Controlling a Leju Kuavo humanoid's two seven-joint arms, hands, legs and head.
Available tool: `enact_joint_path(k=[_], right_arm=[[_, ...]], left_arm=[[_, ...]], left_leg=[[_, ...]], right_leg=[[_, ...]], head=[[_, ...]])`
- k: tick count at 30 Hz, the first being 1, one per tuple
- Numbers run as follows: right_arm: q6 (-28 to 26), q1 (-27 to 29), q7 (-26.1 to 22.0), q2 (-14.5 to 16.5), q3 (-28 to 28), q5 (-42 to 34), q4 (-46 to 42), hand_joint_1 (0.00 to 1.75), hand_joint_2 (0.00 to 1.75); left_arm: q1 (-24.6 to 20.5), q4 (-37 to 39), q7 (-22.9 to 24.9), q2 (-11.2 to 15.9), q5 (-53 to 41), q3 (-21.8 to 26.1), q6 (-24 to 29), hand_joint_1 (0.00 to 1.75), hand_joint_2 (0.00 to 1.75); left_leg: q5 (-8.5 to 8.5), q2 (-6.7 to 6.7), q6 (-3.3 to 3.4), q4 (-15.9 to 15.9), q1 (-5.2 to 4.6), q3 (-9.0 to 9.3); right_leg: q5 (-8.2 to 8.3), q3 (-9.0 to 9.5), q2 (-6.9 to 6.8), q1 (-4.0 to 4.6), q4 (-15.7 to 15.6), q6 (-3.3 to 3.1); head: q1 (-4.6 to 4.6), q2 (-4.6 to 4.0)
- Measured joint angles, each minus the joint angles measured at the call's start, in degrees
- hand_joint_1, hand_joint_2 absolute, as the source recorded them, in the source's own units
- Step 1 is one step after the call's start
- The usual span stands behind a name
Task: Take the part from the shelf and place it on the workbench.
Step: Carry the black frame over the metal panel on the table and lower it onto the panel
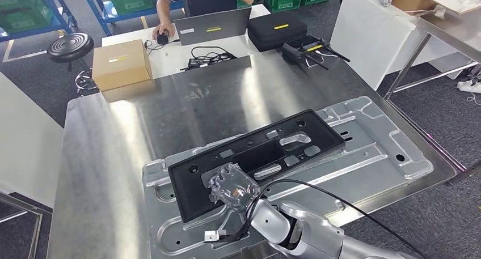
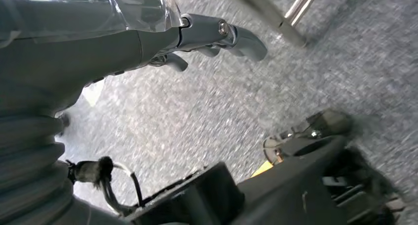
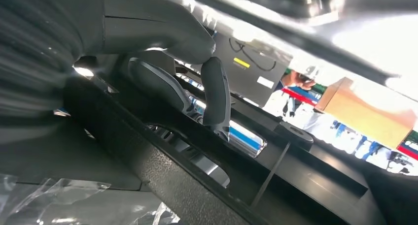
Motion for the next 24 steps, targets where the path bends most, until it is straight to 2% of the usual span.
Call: enact_joint_path(k=[1, 2, 4, 5, 6, 7, 9, 10, 11, 12, 14, 16, 17, 19, 21, 22, 24], right_arm=[[0.09, -0.02, -0.01, -0.01, 0.00, 0.06, 0.04, 0.44, 0.44], [0.20, 0.00, 0.00, -0.03, 0.00, 0.12, 0.09, 0.00, 0.00], [0.38, 0.06, -0.01, -0.05, -0.02, 0.21, 0.13, 0.00, 0.00], [0.42, 0.05, 0.00, -0.08, -0.04, 0.23, 0.13, 0.00, 0.00], [0.44, 0.00, 0.01, -0.09, -0.06, 0.24, 0.13, 0.00, 0.00], [0.47, -0.05, 0.03, -0.13, -0.08, 0.24, 0.13, 0.00, 0.00], [0.57, -0.01, 0.05, -0.27, -0.09, 0.24, 0.14, 0.00, 0.00], [0.61, 0.07, 0.06, -0.37, -0.09, 0.24, 0.14, 0.00, 0.00], [0.64, 0.15, 0.06, -0.45, -0.09, 0.23, 0.14, 0.00, 0.00], [0.64, 0.19, 0.06, -0.50, -0.09, 0.21, 0.14, 0.00, 0.00], [0.66, 0.15, 0.06, -0.52, -0.09, 0.03, 0.14, 0.00, 0.00], [0.65, 0.05, 0.07, -0.48, -0.11, -0.20, 0.14, 0.00, 0.00], [0.64, 0.01, 0.07, -0.46, -0.13, -0.27, 0.14, 0.00, 0.00], [0.63, -0.03, 0.08, -0.43, -0.18, -0.33, 0.14, 0.00, 0.00], [0.63, -0.08, 0.09, -0.39, -0.33, -0.42, 0.14, 0.00, 0.00], [0.63, -0.12, 0.09, -0.37, -0.42, -0.49, 0.14, 0.00, 0.00], [0.63, -0.12, 0.09, -0.38, -0.54, -0.71, 0.20, 0.00, 0.00]], left_arm=[[0.08, 0.00, -0.31, -0.04, -0.16, 0.00, 0.22, 0.00, 1.75], [0.11, -0.01, -0.56, -0.09, -0.29, 0.01, 0.45, 0.00, 1.75], [0.11, -0.02, -0.90, -0.26, -0.45, 0.02, 0.87, 0.00, 1.75], [0.13, -0.03, -1.13, -0.39, -0.51, 0.03, 0.98, 0.00, 1.75], [0.17, -0.03, -1.30, -0.52, -0.49, 0.03, 1.11, 0.00, 1.75], [0.19, -0.03, -1.39, -0.62, -0.40, 0.04, 1.22, 0.00, 1.75], [0.20, -0.02, -1.36, -0.75, -0.23, 0.07, 1.33, 0.00, 1.75], [0.22, -0.02, -1.30, -0.80, -0.14, 0.10, 1.32, 0.00, 1.75], [0.25, -0.02, -1.23, -0.84, -0.08, 0.13, 1.26, 0.00, 1.75], [0.28, -0.02, -1.15, -0.86, -0.03, 0.17, 1.13, 0.00, 1.75], [0.32, -0.02, -0.92, -0.87, 0.07, 0.26, 0.80, 0.00, 1.75], [0.27, -0.02, -0.54, -0.85, 0.18, 0.37, 0.49, 0.00, 1.75], [0.23, -0.02, -0.38, -0.84, 0.23, 0.42, 0.37, 0.00, 1.75], [0.23, -0.02, -0.20, -0.76, 0.32, 0.51, 0.20, 0.00, 1.75], [0.30, -0.02, -0.18, -0.65, 0.43, 0.58, 0.11, 0.00, 1.75], [0.30, -0.02, -0.21, -0.59, 0.50, 0.64, 0.08, 0.00, 1.75], [0.14, -0.03, -0.29, -0.55, 0.62, 0.82, 0.02, 0.00, 1.75]], left_leg=[[0.43, 0.08, 0.31, -1.59, -0.16, 0.42], [0.00, 0.11, 0.90, -1.83, -0.49, 0.45], [0.37, 0.06, 2.37, -2.00, -0.63, 0.60], [0.39, -0.03, 2.90, -2.04, -0.61, 0.68], [0.43, -0.11, 3.45, -2.12, -0.60, 0.78], [0.41, -0.18, 3.94, -2.19, -0.62, 0.87], [0.23, -0.45, 4.63, -2.19, -0.91, 0.92], [0.17, -0.62, 4.79, -2.19, -1.07, 0.98], [0.11, -0.78, 4.89, -2.19, -1.22, 1.08], [0.05, -0.89, 4.93, -2.18, -1.34, 1.22], [-0.14, -1.06, 4.80, -2.12, -1.52, 1.47], [-0.57, -1.21, 4.41, -1.91, -1.85, 1.46], [-0.76, -1.26, 4.21, -1.86, -2.01, 1.43], [-1.03, -1.26, 3.81, -1.86, -2.01, 1.44], [-2.31, -0.97, 3.11, -0.04, -1.79, 0.76], [-3.79, -0.79, 2.67, 2.55, -1.64, -0.32], [-7.30, -0.56, 1.87, 9.84, -1.36, -3.32]], right_leg=[[-0.15, 0.10, 0.04, 0.01, -0.11, 0.43], [-0.23, 0.12, 0.07, 0.11, -0.28, 0.84], [-0.64, 0.12, 0.00, 0.14, -0.25, 1.56], [-1.20, -0.09, -0.06, 0.12, 0.43, 1.73], [-2.29, -0.99, -0.09, 0.13, 2.42, 1.76], [-3.91, -2.68, -0.10, 0.26, 5.86, 1.72], [-7.23, -7.52, -0.08, 0.76, 14.82, 1.48], [-7.89, -9.44, -0.07, 0.98, 17.89, 1.35], [-7.31, -10.20, -0.07, 1.15, 18.48, 1.15], [-5.77, -9.75, -0.07, 1.29, 16.65, 0.92], [-1.63, -6.24, -0.09, 1.47, 8.45, 0.40], [0.49, -3.51, -0.04, 1.53, 2.48, 0.09], [0.68, -3.03, -0.01, 1.60, 1.39, -0.02], [0.79, -2.98, 0.02, 1.61, 1.14, -0.43], [0.93, -2.90, -0.05, 1.40, 1.03, -0.93], [0.98, -2.89, -0.16, 1.27, 0.99, -1.09], [0.93, -2.98, -0.42, 1.34, 0.99, -1.22]], head=[[0.00, -0.01], [0.00, -0.01], [0.05, -0.01], [0.06, 0.00], [0.08, 0.00], [0.09, -0.01], [0.09, -0.01], [0.09, -0.01], [0.09, -0.01], [0.09, 0.00], [0.09, -0.01], [0.07, -0.01], [0.06, -0.01], [0.06, -0.01], [0.05, 0.00], [0.04, 0.00], [0.05, 0.00]])
